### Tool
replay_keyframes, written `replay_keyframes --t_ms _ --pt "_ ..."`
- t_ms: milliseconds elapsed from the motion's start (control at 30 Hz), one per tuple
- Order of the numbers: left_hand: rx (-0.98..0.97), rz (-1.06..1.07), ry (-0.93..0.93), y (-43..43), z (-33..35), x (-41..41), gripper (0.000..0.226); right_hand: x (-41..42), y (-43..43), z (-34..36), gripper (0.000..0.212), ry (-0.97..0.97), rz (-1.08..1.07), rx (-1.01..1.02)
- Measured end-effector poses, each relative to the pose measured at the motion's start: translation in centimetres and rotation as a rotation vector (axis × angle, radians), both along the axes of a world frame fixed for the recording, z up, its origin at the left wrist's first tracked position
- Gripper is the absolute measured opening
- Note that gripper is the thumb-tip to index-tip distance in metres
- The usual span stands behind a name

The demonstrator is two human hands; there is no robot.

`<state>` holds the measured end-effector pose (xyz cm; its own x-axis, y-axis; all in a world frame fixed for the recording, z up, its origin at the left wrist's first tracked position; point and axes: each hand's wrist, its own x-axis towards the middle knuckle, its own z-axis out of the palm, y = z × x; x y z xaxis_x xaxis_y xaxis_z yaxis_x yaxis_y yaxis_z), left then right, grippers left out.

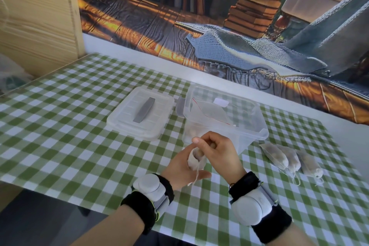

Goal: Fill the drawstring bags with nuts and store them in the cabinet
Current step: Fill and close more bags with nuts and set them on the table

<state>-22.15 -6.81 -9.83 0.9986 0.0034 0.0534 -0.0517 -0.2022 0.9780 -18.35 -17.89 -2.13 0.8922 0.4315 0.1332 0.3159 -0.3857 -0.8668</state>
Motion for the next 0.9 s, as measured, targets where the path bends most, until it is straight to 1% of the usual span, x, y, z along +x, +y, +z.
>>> replay_keyframes --t_ms 133,267,333,400,467,500,567,600,633,667,733,767,800,833,900 --pt "-0.016 0.013 -0.011 0.0 -0.3 0.3 0.04 0.4 -0.3 0.0 0.031 0.015 -0.065 0.013" --pt "-0.043 0.018 -0.028 0.0 -0.5 0.3 0.04 0.6 -1.3 -0.6 0.018 0.043 -0.081 -0.135" --pt "-0.048 0.017 -0.036 0.0 -0.5 0.2 0.039 0.5 -1.4 -1.0 0.016 0.055 -0.081 -0.204" --pt "-0.07 0.012 -0.036 0.0 -0.6 0.3 0.042 0.4 -1.5 -1.0 0.014 0.058 -0.083 -0.201" --pt "-0.085 0.013 -0.031 -0.1 -0.7 0.3 0.044 0.1 -1.4 -0.7 0.012 0.057 -0.098 -0.135" --pt "-0.07 0.017 -0.031 -0.1 -0.7 0.3 0.045 0.0 -1.4 -0.5 0.012 0.056 -0.106 -0.116" --pt "0.02 0.023 -0.03 -0.1 -1.0 0.6 0.047 -0.1 -1.4 -0.3 0.016 0.093 -0.13 -0.135" --pt "0.054 0.024 -0.032 -0.1 -1.1 0.8 0.048 0.0 -1.5 -0.2 0.021 0.165 -0.14 -0.125" --pt "0.063 0.024 -0.03 -0.2 -1.2 0.9 0.048 0.1 -1.6 0.0 0.025 0.297 -0.146 -0.064" --pt "0.066 0.022 -0.025 -0.2 -1.2 0.9 0.048 0.4 -1.8 0.1 0.027 0.472 -0.147 0.047" --pt "0.088 0.016 -0.028 -0.1 -1.4 1.1 0.046 0.9 -2.4 0.4 0.025 0.852 -0.165 0.349" --pt "0.1 0.013 -0.034 -0.1 -1.6 1.1 0.045 1.2 -2.7 0.4 0.019 1.02 -0.173 0.481" --pt "0.104 0.011 -0.037 -0.1 -1.7 1.2 0.044 1.4 -3.0 0.2 0.012 1.148 -0.18 0.581" --pt "0.099 0.011 -0.041 -0.1 -1.7 1.1 0.043 1.4 -3.1 0.1 0.006 1.228 -0.184 0.651" --pt "0.094 0.016 -0.051 -0.1 -1.7 1.1 0.039 1.4 -3.4 -0.1 0.013 1.28 -0.208 0.71"
